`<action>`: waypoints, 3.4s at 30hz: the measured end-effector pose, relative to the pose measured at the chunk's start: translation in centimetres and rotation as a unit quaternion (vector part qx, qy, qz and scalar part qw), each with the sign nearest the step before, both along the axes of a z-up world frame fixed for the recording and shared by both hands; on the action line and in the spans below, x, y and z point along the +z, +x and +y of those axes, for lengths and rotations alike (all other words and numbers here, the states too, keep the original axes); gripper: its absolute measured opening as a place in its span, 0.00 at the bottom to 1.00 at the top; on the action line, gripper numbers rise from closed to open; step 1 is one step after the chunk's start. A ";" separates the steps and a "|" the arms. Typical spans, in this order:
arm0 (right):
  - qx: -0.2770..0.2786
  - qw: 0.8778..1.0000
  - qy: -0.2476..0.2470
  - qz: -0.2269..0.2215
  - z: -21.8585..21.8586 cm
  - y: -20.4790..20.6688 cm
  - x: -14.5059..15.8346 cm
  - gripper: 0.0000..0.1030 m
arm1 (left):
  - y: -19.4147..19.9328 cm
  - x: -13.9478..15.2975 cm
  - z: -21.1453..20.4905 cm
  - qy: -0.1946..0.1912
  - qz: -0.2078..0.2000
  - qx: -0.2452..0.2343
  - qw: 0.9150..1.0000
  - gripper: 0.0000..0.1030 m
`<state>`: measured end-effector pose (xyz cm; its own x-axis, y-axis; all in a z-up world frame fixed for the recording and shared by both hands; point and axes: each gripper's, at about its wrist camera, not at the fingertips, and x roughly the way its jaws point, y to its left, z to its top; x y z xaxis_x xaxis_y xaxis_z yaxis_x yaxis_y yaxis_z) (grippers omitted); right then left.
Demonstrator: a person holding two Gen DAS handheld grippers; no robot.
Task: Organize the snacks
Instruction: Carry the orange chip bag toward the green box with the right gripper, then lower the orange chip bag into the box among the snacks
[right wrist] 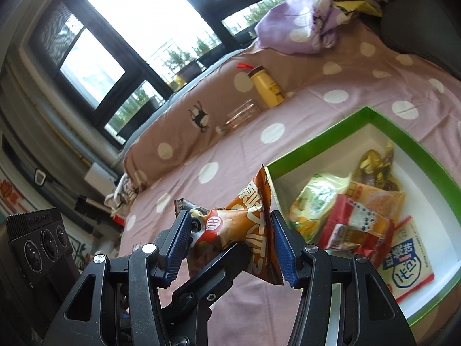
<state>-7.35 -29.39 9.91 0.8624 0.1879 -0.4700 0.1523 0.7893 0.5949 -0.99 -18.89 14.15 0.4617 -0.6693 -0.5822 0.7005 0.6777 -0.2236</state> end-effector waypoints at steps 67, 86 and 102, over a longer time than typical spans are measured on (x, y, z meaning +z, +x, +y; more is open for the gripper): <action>-0.138 0.987 0.049 0.066 -7.9 -2.1 -3.2 0.57 | 0.5 -2.8 -8.9 0.024 0.057 -0.111 0.992 0.55; -0.152 0.984 0.053 0.077 -8.8 -2.4 -3.9 0.57 | 0.5 -3.3 -9.8 0.030 0.066 -0.117 0.990 0.55; -0.167 0.979 0.067 0.092 -9.5 -2.5 -4.5 0.57 | 0.8 -4.2 -10.6 0.038 0.084 -0.122 0.988 0.55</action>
<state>-9.82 -38.92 5.37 0.7893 -0.0192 -0.6137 0.5025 0.5947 0.6276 -0.22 -29.48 9.98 0.1857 -0.6999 -0.6897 0.8024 0.5132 -0.3047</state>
